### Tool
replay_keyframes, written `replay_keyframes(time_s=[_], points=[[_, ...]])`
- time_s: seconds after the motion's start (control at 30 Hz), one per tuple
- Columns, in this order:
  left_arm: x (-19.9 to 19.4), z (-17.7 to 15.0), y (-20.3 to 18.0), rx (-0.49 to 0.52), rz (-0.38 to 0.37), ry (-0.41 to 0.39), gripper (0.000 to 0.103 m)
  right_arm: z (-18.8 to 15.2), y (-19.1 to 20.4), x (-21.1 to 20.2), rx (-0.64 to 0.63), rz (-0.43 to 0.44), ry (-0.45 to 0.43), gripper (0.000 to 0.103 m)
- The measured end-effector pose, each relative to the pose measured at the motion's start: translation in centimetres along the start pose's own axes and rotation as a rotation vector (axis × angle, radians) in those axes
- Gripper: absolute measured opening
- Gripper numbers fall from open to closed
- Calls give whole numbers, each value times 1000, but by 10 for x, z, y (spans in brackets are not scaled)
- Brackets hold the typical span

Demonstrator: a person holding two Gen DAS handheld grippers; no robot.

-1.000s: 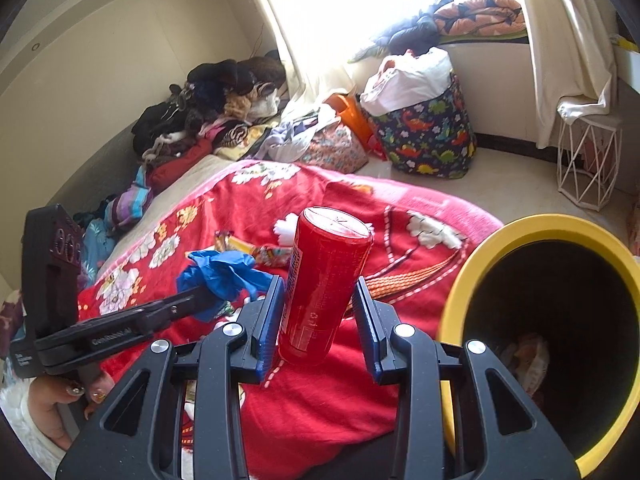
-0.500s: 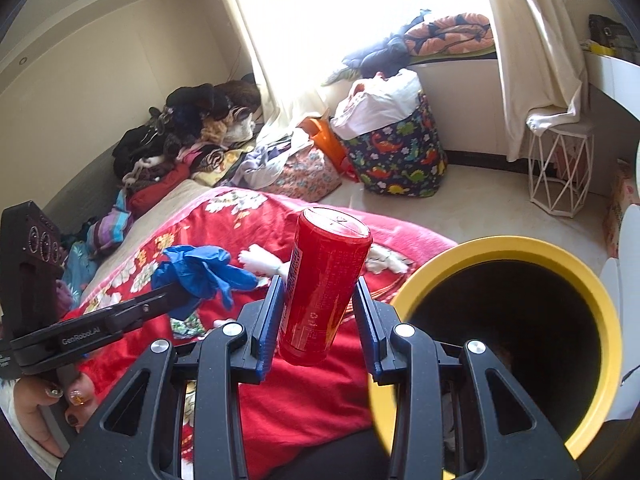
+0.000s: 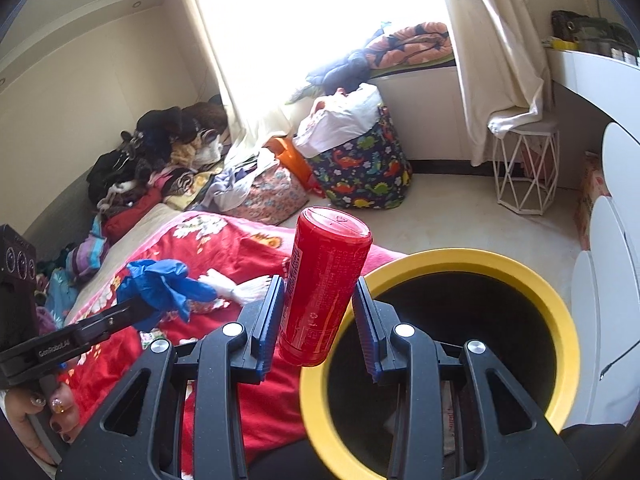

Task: Collect trash
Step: 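Carry the red can and blue glove over the yellow bin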

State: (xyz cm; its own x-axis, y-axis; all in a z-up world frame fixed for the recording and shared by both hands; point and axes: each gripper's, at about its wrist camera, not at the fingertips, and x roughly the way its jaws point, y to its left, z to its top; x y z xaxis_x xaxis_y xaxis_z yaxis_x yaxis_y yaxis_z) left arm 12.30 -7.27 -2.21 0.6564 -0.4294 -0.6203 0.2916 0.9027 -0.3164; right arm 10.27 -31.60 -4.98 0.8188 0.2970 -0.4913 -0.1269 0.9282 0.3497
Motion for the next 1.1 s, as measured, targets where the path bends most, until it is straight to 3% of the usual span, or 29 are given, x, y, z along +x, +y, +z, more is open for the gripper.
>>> replay_keyframes(time_s=[0.5, 1.1], points=[[17, 2, -26, 50, -29, 24, 8, 3, -33, -11, 46, -77, -13, 33], [58, -13, -62, 122, -85, 103, 8, -4, -67, -3, 49, -233, 16, 33]])
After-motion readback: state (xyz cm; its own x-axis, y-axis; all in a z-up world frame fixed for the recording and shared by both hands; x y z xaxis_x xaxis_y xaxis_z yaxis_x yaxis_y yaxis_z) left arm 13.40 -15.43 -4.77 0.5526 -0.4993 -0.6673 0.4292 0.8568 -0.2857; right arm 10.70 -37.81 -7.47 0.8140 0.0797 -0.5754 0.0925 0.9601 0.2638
